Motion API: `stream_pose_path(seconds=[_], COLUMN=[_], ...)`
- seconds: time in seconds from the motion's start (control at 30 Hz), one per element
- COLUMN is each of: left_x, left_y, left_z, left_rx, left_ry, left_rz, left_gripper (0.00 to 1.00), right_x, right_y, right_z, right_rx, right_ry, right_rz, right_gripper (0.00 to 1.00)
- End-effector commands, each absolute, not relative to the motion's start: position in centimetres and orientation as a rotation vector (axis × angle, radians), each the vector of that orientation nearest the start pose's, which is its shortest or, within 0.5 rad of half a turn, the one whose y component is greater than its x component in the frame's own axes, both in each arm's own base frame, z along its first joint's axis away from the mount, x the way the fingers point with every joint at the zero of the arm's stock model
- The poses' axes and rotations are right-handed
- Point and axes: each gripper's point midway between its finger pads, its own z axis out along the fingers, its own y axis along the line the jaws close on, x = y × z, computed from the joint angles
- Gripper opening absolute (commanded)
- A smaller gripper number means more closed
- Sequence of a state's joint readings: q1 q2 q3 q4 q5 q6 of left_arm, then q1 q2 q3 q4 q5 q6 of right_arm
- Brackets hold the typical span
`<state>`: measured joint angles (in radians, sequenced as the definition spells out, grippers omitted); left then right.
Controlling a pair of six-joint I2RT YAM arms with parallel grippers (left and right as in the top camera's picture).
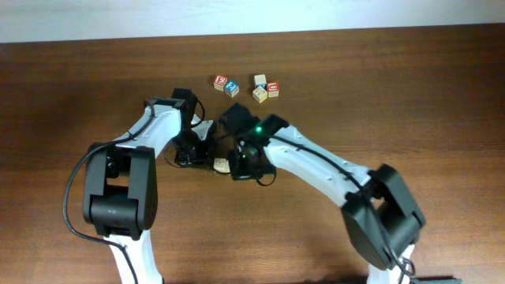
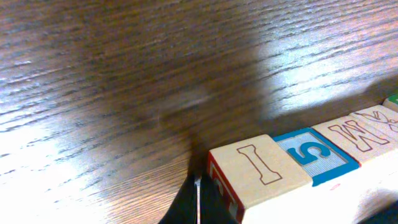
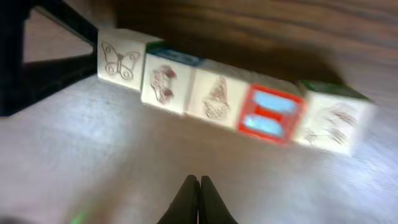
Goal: Rotate 5 blocks
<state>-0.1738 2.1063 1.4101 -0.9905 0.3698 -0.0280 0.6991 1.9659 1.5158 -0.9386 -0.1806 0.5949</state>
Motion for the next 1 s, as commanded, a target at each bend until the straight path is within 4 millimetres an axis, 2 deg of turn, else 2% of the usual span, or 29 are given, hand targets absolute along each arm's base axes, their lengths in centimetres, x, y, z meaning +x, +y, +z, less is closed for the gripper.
stream_pose_path(seconds=[0.0,0.17,0.27,0.33,0.53,0.73,0.97], left_x=[33.7,33.8,33.8,34.1,34.1,34.1,33.9], left_y=[-10.8,-11.1,-11.3,-11.4,-11.5,-11.9,-12.6], left_z=[-1.7,-1.7,-1.8,-1.8,-1.8,-1.6,-1.7], left_rx=[0.191,0.204,0.212,0.201,0.177,0.172,0.175], left_ry=[3.268,3.261,3.259,3.249,3.251,3.247,3.248], left_rz=[-0.454,-0.455,-0.455,-0.462,-0.466,-0.503,-0.499], left_gripper=[0.04,0.04,0.04,0.04,0.04,0.04,0.05], right_x=[31.8,31.8,32.3,32.9,32.2,32.4,32.3], right_y=[24.3,18.7,17.2,17.8,18.9,20.7,21.0], right_z=[8.2,4.8,3.9,3.5,1.8,1.4,1.1], right_rx=[-0.046,0.114,0.183,0.173,0.178,0.132,0.124], right_ry=[3.059,3.136,3.134,3.105,3.152,3.138,3.141], right_rz=[0.293,0.211,0.208,0.269,0.355,0.428,0.44], right_gripper=[0.04,0.04,0.04,0.04,0.04,0.04,0.04])
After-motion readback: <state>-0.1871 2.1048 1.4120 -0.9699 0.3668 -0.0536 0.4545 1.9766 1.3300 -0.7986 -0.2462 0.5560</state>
